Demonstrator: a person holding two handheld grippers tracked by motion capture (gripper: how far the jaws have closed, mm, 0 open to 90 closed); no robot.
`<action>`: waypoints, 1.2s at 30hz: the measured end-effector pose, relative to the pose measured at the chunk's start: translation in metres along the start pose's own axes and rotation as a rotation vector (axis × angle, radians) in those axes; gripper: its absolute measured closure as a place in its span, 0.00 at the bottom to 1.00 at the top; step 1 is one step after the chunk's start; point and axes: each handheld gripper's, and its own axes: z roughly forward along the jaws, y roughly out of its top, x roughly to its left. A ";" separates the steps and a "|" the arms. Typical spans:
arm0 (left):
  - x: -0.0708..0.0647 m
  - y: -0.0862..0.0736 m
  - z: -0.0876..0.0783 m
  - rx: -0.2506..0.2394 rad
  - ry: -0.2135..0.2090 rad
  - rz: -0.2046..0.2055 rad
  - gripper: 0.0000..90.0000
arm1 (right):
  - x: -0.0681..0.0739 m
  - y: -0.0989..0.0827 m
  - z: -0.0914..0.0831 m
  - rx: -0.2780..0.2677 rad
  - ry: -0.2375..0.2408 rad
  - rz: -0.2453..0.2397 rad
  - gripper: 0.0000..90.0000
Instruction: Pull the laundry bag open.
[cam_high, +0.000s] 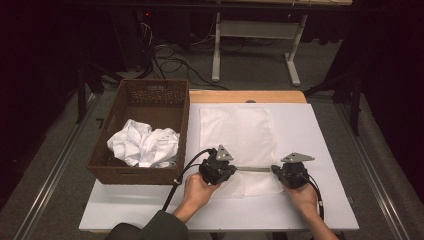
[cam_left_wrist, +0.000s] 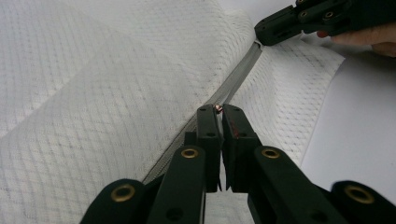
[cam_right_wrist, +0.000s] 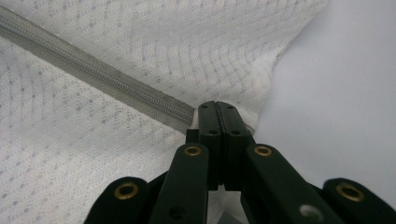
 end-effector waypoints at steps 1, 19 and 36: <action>0.000 0.000 0.000 0.001 0.002 0.002 0.96 | 0.000 0.000 0.000 0.000 0.002 0.003 1.00; 0.006 -0.003 -0.004 -0.008 -0.022 -0.039 0.96 | 0.000 0.000 0.000 0.001 0.002 0.003 1.00; 0.008 -0.007 -0.007 -0.008 -0.003 -0.035 0.96 | 0.000 0.000 0.000 0.001 0.002 0.002 1.00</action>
